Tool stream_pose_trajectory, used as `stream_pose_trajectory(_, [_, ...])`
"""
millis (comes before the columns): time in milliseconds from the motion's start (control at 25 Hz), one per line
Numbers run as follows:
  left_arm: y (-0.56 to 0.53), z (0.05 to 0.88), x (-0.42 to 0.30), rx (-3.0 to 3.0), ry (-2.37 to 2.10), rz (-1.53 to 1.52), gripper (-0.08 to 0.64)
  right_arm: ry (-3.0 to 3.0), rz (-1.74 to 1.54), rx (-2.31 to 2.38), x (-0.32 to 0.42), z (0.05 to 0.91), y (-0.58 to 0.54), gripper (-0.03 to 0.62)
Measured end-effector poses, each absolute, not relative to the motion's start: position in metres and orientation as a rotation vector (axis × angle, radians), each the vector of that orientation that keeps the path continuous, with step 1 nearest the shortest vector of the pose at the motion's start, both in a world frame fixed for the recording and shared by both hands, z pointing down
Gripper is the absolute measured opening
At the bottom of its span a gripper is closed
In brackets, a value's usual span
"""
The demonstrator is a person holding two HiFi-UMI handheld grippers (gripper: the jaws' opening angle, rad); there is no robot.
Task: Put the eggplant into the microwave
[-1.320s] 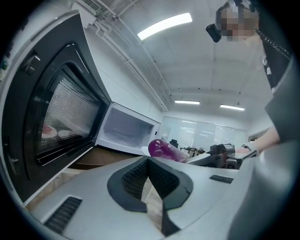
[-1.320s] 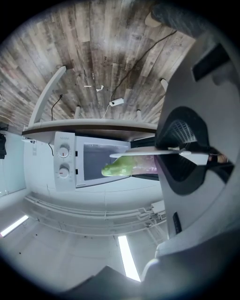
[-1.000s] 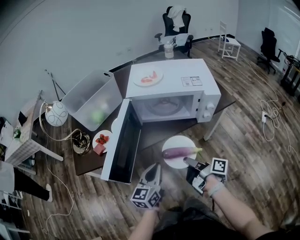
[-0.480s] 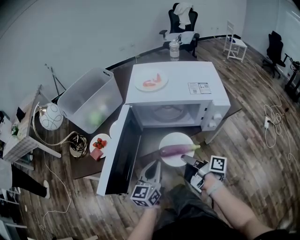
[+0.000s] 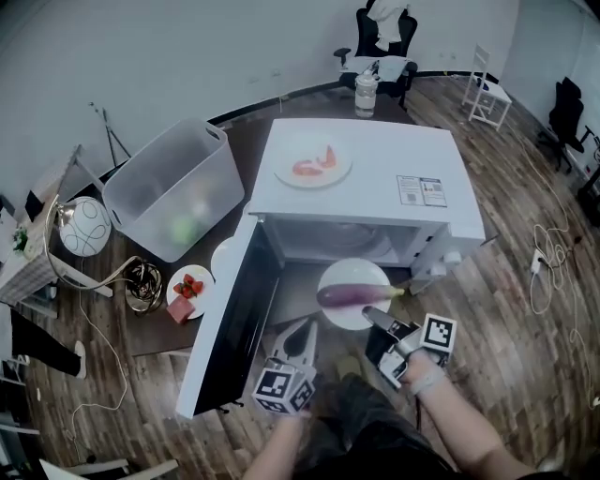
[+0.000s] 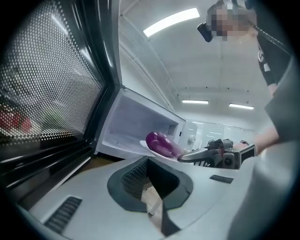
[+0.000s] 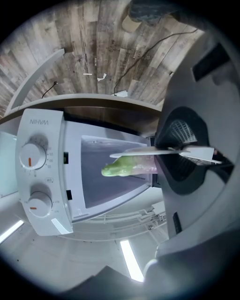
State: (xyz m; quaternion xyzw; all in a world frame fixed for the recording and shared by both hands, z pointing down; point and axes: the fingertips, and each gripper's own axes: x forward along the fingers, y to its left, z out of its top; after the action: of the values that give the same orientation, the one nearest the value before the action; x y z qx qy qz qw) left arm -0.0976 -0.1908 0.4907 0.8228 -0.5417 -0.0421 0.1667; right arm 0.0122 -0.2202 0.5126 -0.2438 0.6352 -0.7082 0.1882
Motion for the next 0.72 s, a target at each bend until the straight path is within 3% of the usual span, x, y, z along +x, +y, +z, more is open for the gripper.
stream_pose_trajectory(720, [-0.226, 0.508, -0.085, 2.363, -1.521, -0.112, -0.006, 1.766, -1.980, -0.689, 0.000, 0.520, -0.277, 0.023])
